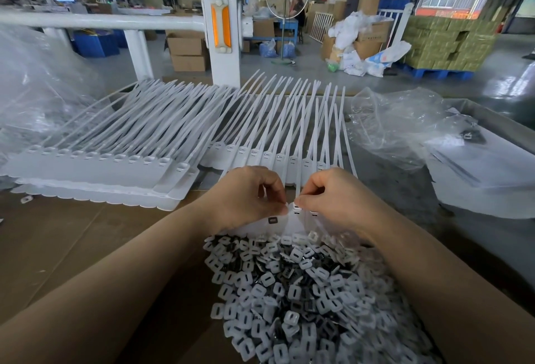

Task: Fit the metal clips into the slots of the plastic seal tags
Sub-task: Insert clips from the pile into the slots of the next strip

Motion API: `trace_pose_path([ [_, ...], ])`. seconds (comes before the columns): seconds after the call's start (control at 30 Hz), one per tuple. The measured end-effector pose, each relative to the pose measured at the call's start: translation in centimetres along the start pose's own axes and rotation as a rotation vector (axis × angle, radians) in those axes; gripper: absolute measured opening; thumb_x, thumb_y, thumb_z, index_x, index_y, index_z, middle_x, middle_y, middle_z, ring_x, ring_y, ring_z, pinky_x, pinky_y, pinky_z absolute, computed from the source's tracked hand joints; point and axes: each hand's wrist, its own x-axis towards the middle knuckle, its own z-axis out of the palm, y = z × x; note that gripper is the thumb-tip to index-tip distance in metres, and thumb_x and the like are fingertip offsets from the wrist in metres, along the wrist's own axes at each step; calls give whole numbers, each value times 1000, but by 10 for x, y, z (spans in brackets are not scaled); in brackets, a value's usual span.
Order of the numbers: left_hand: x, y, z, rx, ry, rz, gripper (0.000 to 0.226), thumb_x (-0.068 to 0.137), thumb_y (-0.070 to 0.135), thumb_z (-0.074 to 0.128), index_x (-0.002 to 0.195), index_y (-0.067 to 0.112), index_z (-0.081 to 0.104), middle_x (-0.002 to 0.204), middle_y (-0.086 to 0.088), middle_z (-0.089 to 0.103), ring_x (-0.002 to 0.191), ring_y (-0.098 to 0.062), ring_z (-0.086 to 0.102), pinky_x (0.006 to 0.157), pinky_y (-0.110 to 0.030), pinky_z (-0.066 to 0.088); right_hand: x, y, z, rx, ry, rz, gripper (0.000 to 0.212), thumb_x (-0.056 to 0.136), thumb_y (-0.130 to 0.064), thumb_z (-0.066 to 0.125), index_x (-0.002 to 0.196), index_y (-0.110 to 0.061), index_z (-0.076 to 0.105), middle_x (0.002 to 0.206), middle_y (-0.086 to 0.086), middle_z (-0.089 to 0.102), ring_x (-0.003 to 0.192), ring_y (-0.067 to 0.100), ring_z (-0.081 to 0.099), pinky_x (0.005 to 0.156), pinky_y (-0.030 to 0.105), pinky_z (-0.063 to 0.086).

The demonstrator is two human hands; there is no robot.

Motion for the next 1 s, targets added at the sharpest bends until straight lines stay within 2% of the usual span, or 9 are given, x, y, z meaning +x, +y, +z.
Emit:
trace_pose_path([
  [0.1, 0, 1, 0, 42, -3, 31, 15, 76, 27, 83, 77, 31, 69, 83, 14, 65, 75, 0, 57, 67, -13, 45, 1, -1, 1, -15, 6, -1, 12, 87, -30, 72, 76, -25, 68, 77, -7, 70, 71, 10, 65, 64, 28, 55],
  [0.2, -1, 2, -2, 90, -9, 93, 14, 78, 26, 82, 82, 30, 70, 85, 13, 64, 77, -3, 57, 72, -21, 49, 2, -1, 1, -28, 11, -8, 14, 85, -26, 74, 74, -25, 66, 73, -9, 67, 65, 4, 60, 54, 19, 42],
  [0.3, -3, 3, -4, 160, -20, 172, 12, 82, 28, 78, 92, 30, 72, 88, 11, 63, 80, -5, 59, 75, -24, 51, 3, 1, 1, 22, 3, 3, 14, 86, -27, 74, 75, -27, 66, 75, -9, 67, 66, 4, 60, 55, 19, 42],
  [0.47, -6, 6, -7, 361, -60, 326, 20, 91, 30, 68, 110, 35, 72, 90, 9, 58, 83, -4, 55, 79, -28, 49, 3, 3, -1, 184, 25, 42, 11, 95, -30, 61, 86, -27, 67, 78, -3, 69, 62, 10, 57, 59, 27, 47],
  [0.63, -6, 11, -9, 585, -85, 418, 25, 96, 33, 59, 120, 36, 66, 93, 7, 57, 89, -11, 52, 85, -35, 46, 3, 2, 1, 188, 32, 42, 10, 96, -29, 59, 88, -29, 67, 79, -5, 69, 65, 11, 60, 61, 28, 50],
  [0.83, -6, 19, -5, 758, -25, 605, 21, 90, 28, 60, 110, 33, 67, 92, 10, 56, 91, -13, 45, 78, -28, 28, 4, 3, 2, 165, 66, 47, 9, 95, -32, 60, 91, -30, 67, 76, -12, 67, 65, 4, 62, 56, 23, 46],
  [0.93, -5, 16, -5, 705, -25, 538, 22, 90, 27, 63, 110, 36, 69, 95, 12, 56, 95, -12, 46, 81, -28, 27, 4, 3, 3, 169, 62, 42, 9, 95, -33, 60, 91, -30, 67, 79, -11, 69, 70, 8, 65, 62, 28, 53],
  [1.0, -5, 13, -6, 535, -37, 403, 24, 92, 26, 66, 111, 38, 71, 94, 14, 55, 94, -8, 48, 85, -27, 33, 4, 3, 2, 171, 63, 31, 9, 95, -32, 60, 90, -31, 67, 79, -11, 69, 69, 8, 65, 60, 27, 52],
])
